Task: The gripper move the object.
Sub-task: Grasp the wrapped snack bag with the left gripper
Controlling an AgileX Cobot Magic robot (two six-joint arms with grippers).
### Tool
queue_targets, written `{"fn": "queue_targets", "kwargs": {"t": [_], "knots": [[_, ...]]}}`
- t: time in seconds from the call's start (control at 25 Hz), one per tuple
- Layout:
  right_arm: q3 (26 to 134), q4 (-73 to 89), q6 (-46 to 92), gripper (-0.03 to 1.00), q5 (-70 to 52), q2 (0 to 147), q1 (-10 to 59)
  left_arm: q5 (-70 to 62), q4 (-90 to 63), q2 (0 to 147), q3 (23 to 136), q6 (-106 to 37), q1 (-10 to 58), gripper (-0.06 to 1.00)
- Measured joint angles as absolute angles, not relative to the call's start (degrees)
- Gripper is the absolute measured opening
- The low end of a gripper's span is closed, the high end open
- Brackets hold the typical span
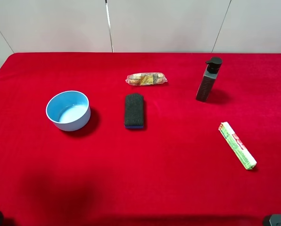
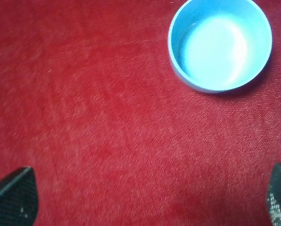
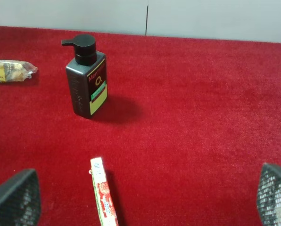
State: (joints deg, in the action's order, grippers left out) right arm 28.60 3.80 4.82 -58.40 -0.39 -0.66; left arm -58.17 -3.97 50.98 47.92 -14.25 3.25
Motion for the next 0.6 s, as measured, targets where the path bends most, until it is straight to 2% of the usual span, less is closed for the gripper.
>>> {"fn": "queue_targets", "kwargs": {"t": [0.6], "knots": [[28.6, 3.8, 4.8, 0.69, -58.4, -0.4, -0.7, -57.3, -4.2, 77.9, 66.7, -19.0, 13.4, 0.96]]}}
